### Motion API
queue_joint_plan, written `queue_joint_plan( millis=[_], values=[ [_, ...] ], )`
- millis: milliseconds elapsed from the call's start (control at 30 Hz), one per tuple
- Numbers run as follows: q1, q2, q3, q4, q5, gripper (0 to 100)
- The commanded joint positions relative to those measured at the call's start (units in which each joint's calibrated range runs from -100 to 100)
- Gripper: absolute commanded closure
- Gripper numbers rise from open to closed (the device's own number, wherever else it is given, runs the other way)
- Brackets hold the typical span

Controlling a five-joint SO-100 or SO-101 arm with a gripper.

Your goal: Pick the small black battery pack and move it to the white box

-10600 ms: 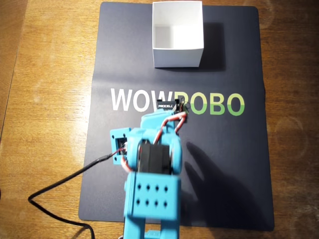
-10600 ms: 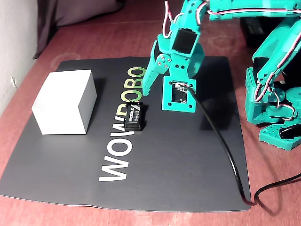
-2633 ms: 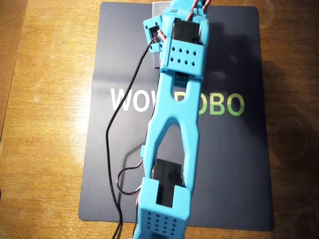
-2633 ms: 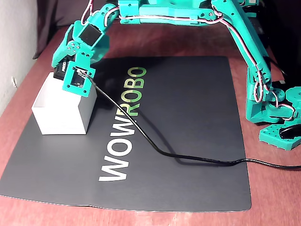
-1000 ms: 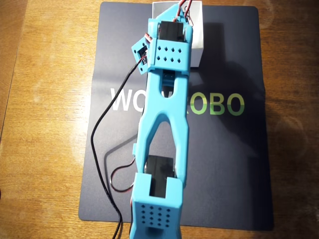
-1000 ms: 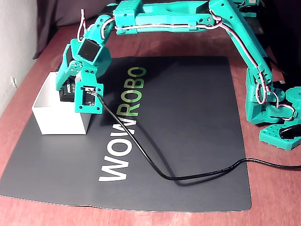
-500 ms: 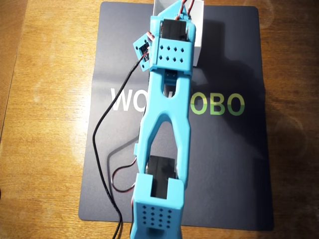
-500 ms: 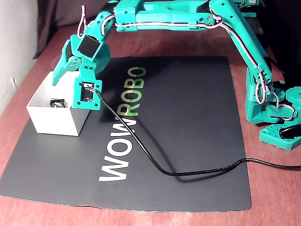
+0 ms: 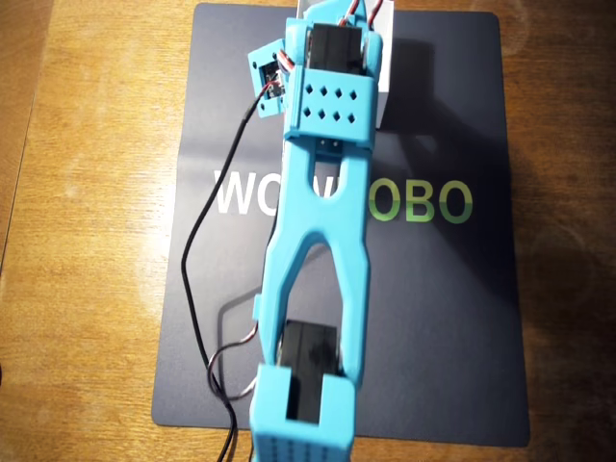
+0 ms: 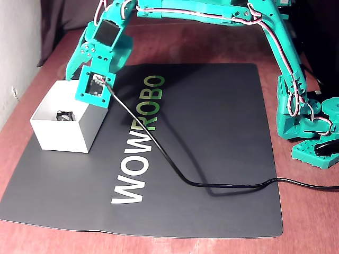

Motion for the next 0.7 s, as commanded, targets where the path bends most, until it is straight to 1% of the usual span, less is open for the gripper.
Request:
queue_joint_plan(
  millis=[0, 100, 167, 267, 500, 667],
  values=[
    [-0.3, -7.4, -1.8, 6.0, -3.7, 81],
    [-0.3, -10.0, -1.6, 8.7, -5.3, 81],
    [-0.7, -12.8, 1.6, 9.4, -5.8, 81],
    [-1.6, -19.7, 11.8, 7.8, -5.8, 81],
    [-1.6, -39.2, 39.7, 0.0, -5.8, 81],
    [-1.6, -50.5, 53.5, -0.5, -5.8, 81]
  ],
)
